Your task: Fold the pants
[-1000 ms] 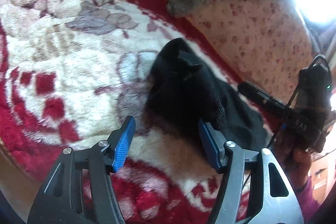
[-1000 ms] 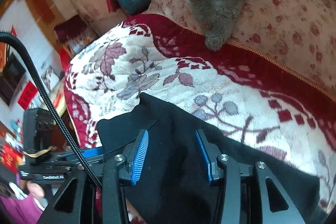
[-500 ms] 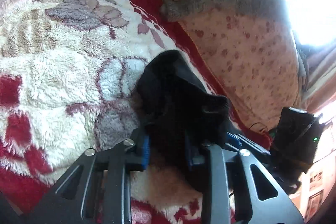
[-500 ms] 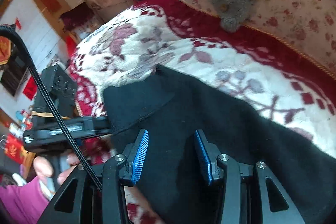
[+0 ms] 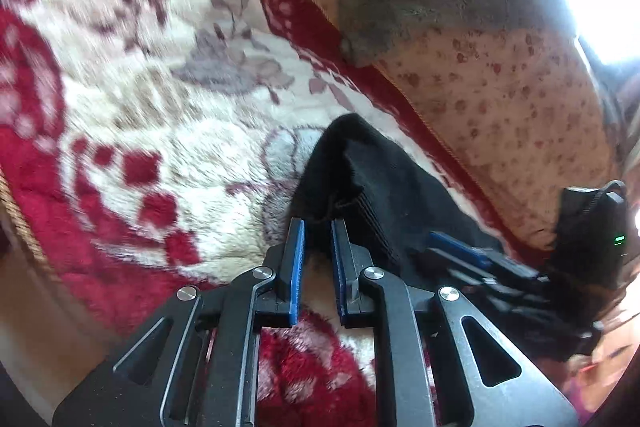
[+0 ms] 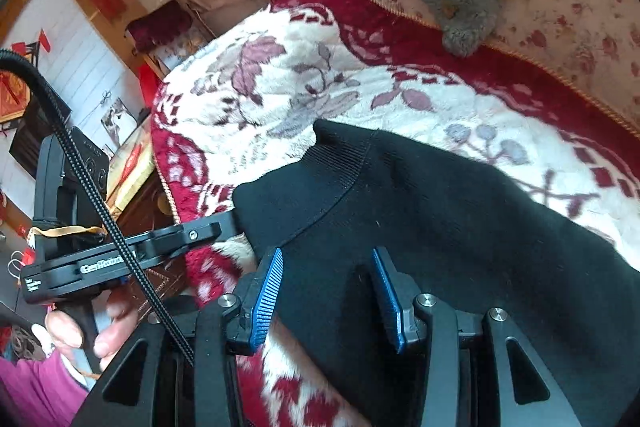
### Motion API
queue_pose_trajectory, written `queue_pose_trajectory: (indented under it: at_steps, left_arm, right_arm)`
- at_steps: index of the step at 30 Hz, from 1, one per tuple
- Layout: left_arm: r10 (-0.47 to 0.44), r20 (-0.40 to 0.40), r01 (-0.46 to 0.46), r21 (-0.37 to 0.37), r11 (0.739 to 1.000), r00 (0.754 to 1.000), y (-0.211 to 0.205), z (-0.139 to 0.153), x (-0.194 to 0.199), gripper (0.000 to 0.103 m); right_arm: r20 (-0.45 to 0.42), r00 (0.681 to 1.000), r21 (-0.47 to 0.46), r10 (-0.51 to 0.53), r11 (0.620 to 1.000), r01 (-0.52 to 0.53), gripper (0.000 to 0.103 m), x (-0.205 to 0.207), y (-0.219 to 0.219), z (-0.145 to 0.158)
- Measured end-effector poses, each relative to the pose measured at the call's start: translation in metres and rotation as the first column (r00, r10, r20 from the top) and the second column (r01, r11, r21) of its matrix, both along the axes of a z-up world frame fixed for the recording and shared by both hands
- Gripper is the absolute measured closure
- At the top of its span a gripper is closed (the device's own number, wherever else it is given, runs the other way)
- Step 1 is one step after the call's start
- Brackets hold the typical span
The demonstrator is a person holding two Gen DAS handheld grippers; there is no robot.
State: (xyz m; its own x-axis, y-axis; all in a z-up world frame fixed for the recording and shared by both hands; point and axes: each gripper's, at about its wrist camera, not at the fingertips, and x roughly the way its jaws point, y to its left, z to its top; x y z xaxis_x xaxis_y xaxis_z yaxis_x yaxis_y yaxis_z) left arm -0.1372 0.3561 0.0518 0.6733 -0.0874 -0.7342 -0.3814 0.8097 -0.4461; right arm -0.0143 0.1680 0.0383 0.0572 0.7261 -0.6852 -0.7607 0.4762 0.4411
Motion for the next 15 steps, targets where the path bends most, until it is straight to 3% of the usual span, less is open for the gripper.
queue_pose_trajectory:
  at_steps: [3, 5, 7, 15]
  left_arm:
    - [0.010, 0.009, -0.011, 0.113, 0.994, 1.000, -0.017, 0.018, -0.007, 0.090]
    - [0.001, 0.011, -0.003, 0.147, 0.989, 1.000, -0.030, 0.027, -0.010, 0.076]
    - [-0.012, 0.013, 0.010, 0.164, 0.986, 1.000, -0.040, 0.032, -0.009, 0.069]
    - [-0.131, -0.001, 0.128, 0.232, 0.964, 0.991, -0.112, 0.044, 0.013, 0.068]
  right_arm:
    - [0.034, 0.999, 0.024, -0.039, 0.999, 0.038, 0.059, -0.006, -0.026, 0.013]
    - [0.025, 0.997, 0.062, -0.075, 0.995, 0.073, 0.059, -0.008, -0.050, 0.020]
    - [0.032, 0.993, 0.079, -0.115, 0.991, 0.112, 0.059, -0.009, -0.072, 0.025]
    - [0.080, 0.956, 0.123, -0.282, 0.955, 0.271, 0.059, -0.023, -0.169, 0.038]
